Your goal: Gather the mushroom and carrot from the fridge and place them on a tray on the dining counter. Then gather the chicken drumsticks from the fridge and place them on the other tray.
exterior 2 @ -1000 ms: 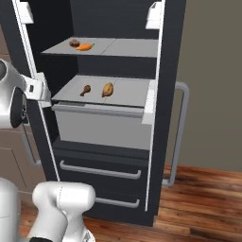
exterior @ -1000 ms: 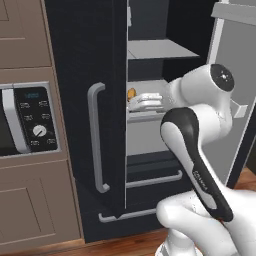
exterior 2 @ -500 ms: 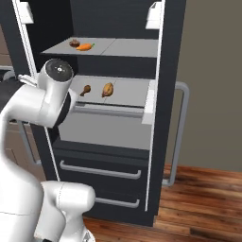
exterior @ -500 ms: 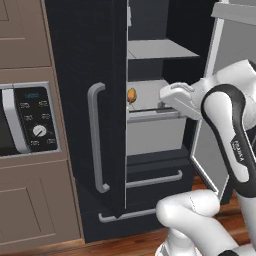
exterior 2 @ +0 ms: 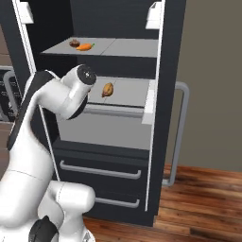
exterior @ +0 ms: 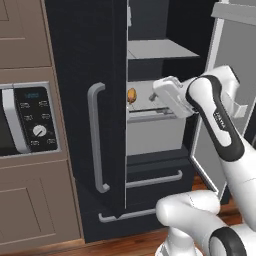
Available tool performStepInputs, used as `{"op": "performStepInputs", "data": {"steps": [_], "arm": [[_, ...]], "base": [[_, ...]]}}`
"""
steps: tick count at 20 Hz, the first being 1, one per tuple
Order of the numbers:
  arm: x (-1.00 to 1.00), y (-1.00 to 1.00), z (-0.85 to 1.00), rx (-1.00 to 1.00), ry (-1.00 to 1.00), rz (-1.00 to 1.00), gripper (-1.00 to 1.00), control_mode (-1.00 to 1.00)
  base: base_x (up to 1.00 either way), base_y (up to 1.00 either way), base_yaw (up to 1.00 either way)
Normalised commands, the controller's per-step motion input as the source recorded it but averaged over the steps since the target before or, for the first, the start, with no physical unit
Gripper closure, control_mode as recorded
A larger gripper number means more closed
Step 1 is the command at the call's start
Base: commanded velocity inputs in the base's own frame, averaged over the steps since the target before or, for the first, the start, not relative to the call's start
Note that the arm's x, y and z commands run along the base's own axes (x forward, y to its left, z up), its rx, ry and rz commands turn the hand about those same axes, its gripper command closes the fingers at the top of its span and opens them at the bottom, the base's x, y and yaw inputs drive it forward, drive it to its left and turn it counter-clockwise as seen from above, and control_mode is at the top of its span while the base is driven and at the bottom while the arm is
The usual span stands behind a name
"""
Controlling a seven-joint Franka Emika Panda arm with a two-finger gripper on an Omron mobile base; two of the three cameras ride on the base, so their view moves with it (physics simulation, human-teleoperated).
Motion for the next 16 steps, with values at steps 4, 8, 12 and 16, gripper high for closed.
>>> {"op": "performStepInputs", "data": {"steps": [4, 8, 12, 16], "arm": [[0.81, 0.2, -0.05, 0.15, 0.08, 0.02, -1.0, -1.0], [0.66, 0.51, -0.07, 0.1, 0.1, 0.03, -1.0, -1.0], [0.57, 0.65, -0.12, 0.07, 0.12, 0.06, -1.0, -1.0], [0.25, 0.77, -0.09, 0.05, 0.1, 0.1, -1.0, -1.0]], "base": [[0.0, 0.0, 0.0], [0.0, 0.0, 0.0], [0.0, 0.0, 0.0], [0.0, 0.0, 0.0]]}}
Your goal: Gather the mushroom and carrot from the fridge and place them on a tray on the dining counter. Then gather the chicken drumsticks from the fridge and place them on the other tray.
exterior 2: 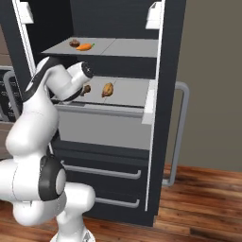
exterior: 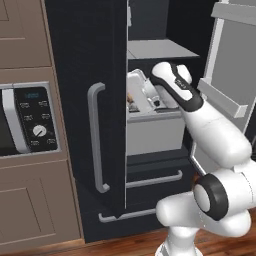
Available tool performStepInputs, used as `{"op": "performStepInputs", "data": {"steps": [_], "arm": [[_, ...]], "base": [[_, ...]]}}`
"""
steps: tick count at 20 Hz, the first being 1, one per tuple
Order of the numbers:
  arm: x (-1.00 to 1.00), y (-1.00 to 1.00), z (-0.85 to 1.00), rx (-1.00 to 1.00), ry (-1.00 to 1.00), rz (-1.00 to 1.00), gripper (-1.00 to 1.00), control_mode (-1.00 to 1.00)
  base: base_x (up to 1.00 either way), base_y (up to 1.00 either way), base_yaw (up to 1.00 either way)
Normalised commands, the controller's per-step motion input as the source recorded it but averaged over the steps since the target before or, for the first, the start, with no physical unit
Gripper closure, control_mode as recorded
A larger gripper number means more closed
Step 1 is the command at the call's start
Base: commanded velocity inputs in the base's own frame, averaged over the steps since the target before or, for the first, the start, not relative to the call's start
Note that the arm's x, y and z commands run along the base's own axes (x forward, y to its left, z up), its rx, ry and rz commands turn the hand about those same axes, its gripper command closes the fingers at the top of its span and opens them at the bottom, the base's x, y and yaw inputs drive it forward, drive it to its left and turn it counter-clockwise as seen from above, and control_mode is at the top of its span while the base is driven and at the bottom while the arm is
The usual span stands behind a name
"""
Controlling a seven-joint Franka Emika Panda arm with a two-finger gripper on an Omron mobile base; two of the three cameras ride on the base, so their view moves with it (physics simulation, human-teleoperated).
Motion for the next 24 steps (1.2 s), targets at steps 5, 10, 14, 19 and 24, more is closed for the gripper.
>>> {"op": "performStepInputs", "data": {"steps": [5, 10, 14, 19, 24], "arm": [[0.02, 0.94, -0.02, 0.0, 0.08, 0.12, -1.0, -1.0], [0.0, 1.0, 0.0, 0.0, 0.06, 0.11, -1.0, -1.0], [0.0, 0.97, -0.02, 0.0, 0.02, 0.09, -1.0, -1.0], [-0.03, 0.73, -0.08, -0.04, 0.0, 0.02, -1.0, -1.0], [-0.2, -0.01, -0.04, -0.1, -0.13, -0.02, -1.0, -1.0]], "base": [[0.0, 0.0, 0.0], [0.0, 0.0, 0.0], [0.0, 0.0, 0.0], [0.0, 0.0, 0.0], [0.0, 0.0, 0.0]]}}
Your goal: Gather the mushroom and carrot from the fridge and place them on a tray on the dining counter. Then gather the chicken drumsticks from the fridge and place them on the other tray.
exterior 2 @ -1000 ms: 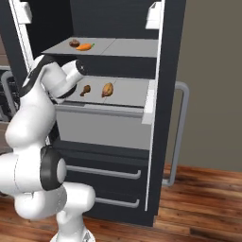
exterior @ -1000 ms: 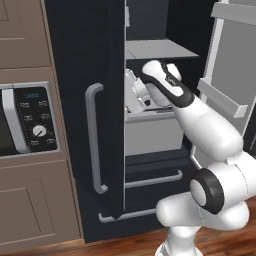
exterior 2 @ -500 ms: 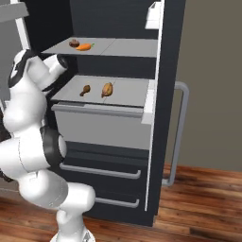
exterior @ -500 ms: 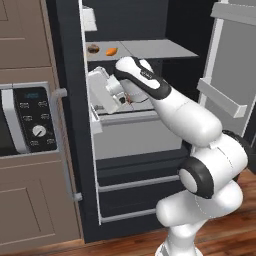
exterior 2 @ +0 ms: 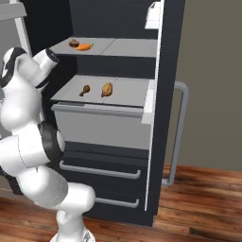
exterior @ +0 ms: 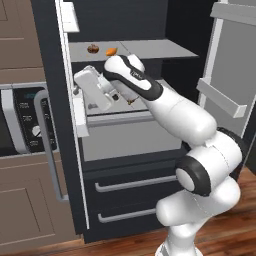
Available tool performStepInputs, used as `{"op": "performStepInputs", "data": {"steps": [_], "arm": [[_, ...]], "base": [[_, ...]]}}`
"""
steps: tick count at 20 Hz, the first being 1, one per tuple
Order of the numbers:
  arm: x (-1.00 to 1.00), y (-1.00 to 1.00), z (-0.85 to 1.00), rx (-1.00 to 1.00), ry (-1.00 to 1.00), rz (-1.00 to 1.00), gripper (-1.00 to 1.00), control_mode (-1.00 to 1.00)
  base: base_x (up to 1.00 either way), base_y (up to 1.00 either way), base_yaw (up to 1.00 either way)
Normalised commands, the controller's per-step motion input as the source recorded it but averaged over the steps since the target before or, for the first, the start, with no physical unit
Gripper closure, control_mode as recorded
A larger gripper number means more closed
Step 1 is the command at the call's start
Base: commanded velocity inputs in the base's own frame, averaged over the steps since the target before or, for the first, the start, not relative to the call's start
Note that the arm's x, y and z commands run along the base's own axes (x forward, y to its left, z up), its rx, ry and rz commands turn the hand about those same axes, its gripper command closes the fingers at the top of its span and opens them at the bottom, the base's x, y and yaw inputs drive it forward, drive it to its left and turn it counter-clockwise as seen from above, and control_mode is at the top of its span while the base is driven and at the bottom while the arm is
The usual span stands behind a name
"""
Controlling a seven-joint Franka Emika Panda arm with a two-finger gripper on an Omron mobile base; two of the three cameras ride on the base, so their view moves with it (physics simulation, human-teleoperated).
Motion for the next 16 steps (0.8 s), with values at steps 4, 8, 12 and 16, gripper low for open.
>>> {"op": "performStepInputs", "data": {"steps": [4, 8, 12, 16], "arm": [[-0.56, -0.62, 0.1, -0.16, -0.32, 0.0, -1.0, -1.0], [-0.48, -0.86, 0.33, -0.16, -0.3, 0.0, -1.0, -1.0], [-0.44, -0.9, 0.34, -0.18, -0.25, -0.02, -1.0, -1.0], [-0.55, -0.8, 0.15, -0.18, -0.22, -0.06, -1.0, -1.0]], "base": [[0.0, 0.0, 0.0], [0.0, 0.0, 0.0], [0.0, 0.0, 0.0], [0.0, 0.0, 0.0]]}}
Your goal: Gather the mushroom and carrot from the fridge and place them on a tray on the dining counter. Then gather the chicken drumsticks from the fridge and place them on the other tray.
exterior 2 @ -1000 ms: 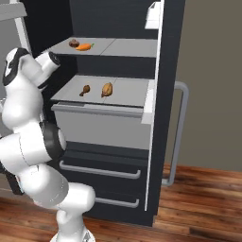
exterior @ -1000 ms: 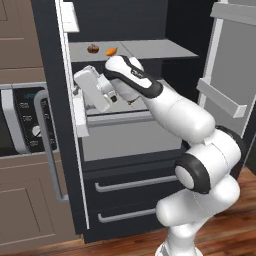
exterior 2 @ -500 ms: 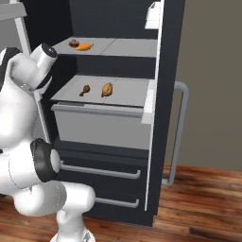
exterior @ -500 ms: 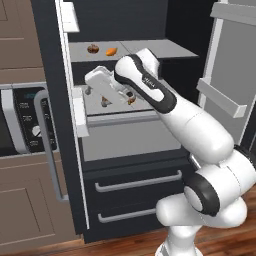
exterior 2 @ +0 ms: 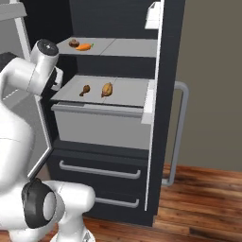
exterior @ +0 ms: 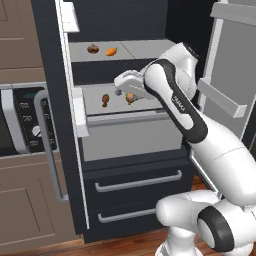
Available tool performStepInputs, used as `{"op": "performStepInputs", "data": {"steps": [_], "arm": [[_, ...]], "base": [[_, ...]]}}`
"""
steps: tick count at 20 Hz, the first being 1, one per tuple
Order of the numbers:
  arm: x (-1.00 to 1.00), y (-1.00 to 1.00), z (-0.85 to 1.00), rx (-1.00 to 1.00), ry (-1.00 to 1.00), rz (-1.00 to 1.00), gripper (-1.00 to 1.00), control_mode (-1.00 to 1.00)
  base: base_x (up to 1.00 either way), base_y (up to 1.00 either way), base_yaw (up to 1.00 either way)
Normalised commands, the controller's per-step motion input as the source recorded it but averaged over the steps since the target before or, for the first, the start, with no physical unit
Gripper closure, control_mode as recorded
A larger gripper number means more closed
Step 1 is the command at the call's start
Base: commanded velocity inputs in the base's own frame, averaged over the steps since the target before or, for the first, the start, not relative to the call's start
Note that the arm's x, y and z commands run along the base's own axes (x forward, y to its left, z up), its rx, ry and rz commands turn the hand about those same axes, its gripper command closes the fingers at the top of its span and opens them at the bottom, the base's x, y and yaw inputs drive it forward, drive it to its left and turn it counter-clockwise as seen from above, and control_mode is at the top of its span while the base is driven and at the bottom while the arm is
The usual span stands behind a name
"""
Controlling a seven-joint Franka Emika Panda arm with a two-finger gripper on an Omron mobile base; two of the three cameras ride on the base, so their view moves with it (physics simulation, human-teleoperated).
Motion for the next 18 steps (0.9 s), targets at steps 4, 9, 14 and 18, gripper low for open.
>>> {"op": "performStepInputs", "data": {"steps": [4, 9, 14, 18], "arm": [[-0.51, -0.61, 0.0, -0.17, -0.15, -0.09, -1.0, -1.0], [-0.81, -0.43, -0.09, -0.07, -0.05, -0.17, -1.0, -1.0], [-0.78, -0.33, -0.14, -0.03, 0.0, -0.3, -1.0, -1.0], [-0.36, -0.46, -0.16, -0.06, 0.01, -0.21, -1.0, -1.0]], "base": [[0.0, 0.0, 0.0], [0.0, 0.0, 0.0], [0.0, 0.0, 0.0], [0.0, 0.0, 0.0]]}}
